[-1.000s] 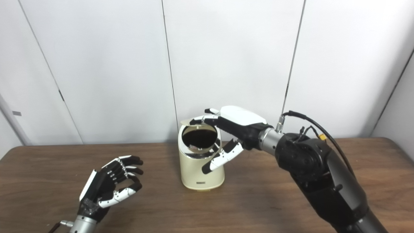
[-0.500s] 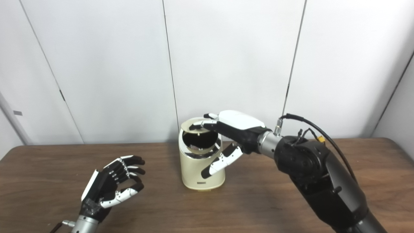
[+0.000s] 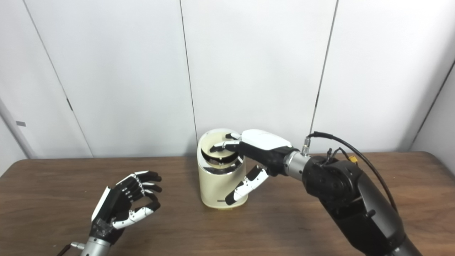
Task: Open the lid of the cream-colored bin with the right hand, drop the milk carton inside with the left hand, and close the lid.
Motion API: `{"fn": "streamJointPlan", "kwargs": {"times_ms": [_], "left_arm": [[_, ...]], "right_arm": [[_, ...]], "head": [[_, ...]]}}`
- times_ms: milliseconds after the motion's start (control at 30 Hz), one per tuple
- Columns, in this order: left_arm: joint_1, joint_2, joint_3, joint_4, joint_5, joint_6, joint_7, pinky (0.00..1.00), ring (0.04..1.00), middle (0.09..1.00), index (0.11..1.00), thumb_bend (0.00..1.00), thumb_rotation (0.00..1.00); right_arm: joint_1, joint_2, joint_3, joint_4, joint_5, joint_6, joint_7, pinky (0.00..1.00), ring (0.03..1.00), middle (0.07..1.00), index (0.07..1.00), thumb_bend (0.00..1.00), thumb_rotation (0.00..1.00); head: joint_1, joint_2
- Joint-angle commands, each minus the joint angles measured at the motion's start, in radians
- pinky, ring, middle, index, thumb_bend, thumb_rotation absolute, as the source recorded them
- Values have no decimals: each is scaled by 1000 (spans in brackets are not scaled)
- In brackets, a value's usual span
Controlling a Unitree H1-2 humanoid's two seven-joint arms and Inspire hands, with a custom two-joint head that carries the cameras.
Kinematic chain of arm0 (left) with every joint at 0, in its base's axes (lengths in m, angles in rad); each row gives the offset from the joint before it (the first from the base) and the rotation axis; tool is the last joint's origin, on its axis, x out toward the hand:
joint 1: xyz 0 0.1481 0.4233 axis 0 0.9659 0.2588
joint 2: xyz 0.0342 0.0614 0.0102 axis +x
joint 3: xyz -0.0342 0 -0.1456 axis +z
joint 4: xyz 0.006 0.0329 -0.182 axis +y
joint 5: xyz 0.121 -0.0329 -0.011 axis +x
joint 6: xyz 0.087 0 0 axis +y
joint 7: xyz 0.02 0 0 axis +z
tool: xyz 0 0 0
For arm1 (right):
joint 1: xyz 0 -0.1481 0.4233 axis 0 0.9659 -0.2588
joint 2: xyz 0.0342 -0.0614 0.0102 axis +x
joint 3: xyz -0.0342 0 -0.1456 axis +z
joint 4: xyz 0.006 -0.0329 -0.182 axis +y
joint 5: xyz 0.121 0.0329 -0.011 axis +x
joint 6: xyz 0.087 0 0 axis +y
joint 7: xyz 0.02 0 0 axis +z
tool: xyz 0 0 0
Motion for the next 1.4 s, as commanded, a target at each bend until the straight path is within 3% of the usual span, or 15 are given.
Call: {"fn": "streamJointPlan", "kwargs": {"times_ms": [0,400,733,1067,1367], "left_arm": [[40,-25,-13,2,-14,-4,19,475,608,701,712,695,110],[48,-16,-25,-23,-22,11,25,473,612,708,715,699,120],[53,-17,-30,-40,-24,18,28,467,605,701,710,701,115],[63,-20,-32,-62,-22,38,34,466,607,703,714,713,138],[66,-19,-34,-67,-22,40,38,463,607,704,713,716,137]], "right_arm": [[-24,-15,-9,-17,-5,-12,-1,983,1000,869,869,776,484],[-6,-24,-4,-20,6,-28,11,960,999,850,867,771,499],[21,-32,9,-27,-26,-75,15,1000,991,843,863,779,482],[13,-57,58,-38,-138,-109,42,999,1000,840,856,783,533],[24,-48,84,-18,-236,-157,36,1000,1000,836,856,775,514]], "head": [[0,2],[5,22],[8,35],[15,48],[21,53]]}}
